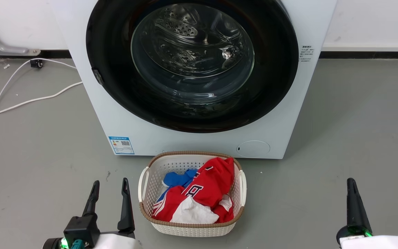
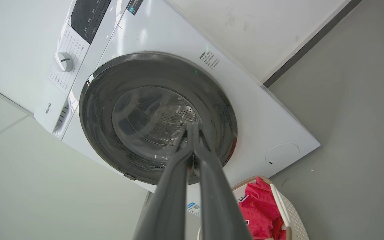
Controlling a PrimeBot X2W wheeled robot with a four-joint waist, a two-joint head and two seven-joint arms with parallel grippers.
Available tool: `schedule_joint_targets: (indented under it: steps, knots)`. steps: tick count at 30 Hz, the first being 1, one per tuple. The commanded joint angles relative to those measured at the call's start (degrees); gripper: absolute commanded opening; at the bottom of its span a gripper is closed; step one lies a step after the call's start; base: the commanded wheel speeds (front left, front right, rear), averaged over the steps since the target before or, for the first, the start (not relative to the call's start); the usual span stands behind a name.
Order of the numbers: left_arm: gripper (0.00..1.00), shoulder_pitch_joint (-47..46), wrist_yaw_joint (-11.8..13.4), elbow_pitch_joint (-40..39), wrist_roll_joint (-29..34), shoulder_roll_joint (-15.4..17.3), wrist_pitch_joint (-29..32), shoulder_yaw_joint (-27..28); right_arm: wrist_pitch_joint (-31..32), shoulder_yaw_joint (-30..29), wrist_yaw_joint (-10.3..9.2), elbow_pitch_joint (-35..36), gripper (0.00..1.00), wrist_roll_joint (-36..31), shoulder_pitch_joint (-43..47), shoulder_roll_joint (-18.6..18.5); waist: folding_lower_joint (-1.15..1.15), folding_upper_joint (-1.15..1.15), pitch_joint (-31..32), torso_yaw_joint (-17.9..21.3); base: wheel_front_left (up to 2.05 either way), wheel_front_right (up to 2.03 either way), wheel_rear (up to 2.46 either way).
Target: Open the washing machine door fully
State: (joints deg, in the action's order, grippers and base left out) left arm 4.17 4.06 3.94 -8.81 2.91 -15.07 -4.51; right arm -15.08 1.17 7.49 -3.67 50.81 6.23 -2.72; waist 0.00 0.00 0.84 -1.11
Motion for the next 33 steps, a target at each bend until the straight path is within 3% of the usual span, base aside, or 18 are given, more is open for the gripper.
schedule_joint_targets:
  steps: [1, 8, 12, 16, 23, 33]
  knots:
    - [1.0, 0.2, 0.2, -0.2, 0.2, 0.0, -0.2, 0.1, -0.1, 0.6, 0.01, 0.5, 0.0, 3.1, -0.8, -0.2, 0.0, 0.0, 0.0, 0.0, 0.0, 0.0, 0.0]
    - [1.0, 0.4, 0.5, -0.2, 0.3, 0.0, -0.2, 0.2, 0.1, 2.9, 0.01, 3.9, 0.0, 22.4, 0.1, -2.2, 0.0, 0.0, -0.3, 0.2, 0.0, 0.0, 0.0]
    - [1.0, 0.4, 0.5, -0.3, 0.2, 0.0, -0.2, 0.2, 3.0, 2.2, 0.01, 6.8, 0.0, 34.4, 0.9, -3.9, 0.0, 0.0, -0.4, 0.2, 0.0, 0.0, 0.0]
    - [1.0, 0.3, 0.6, -0.5, 0.3, 0.0, -0.2, 0.3, 6.8, 0.3, 0.01, 8.3, 0.0, 41.7, 1.2, -4.4, 0.0, 0.0, -0.5, 0.2, 0.0, 0.0, 0.0]
    - [1.0, 0.2, 0.9, -0.8, 0.6, 0.0, -0.2, 0.3, 14.6, -2.7, 0.01, 7.1, 0.0, 46.7, 1.8, -3.6, 0.0, 0.0, -0.6, 0.1, 0.0, 0.0, 0.0]
    - [1.0, 0.1, 1.1, -1.2, 1.2, 0.0, -0.2, 0.4, 19.7, -4.2, 0.01, 5.2, 0.0, 44.6, 2.0, -1.7, 0.0, 0.0, -0.6, -0.3, 0.0, 0.0, 0.0]
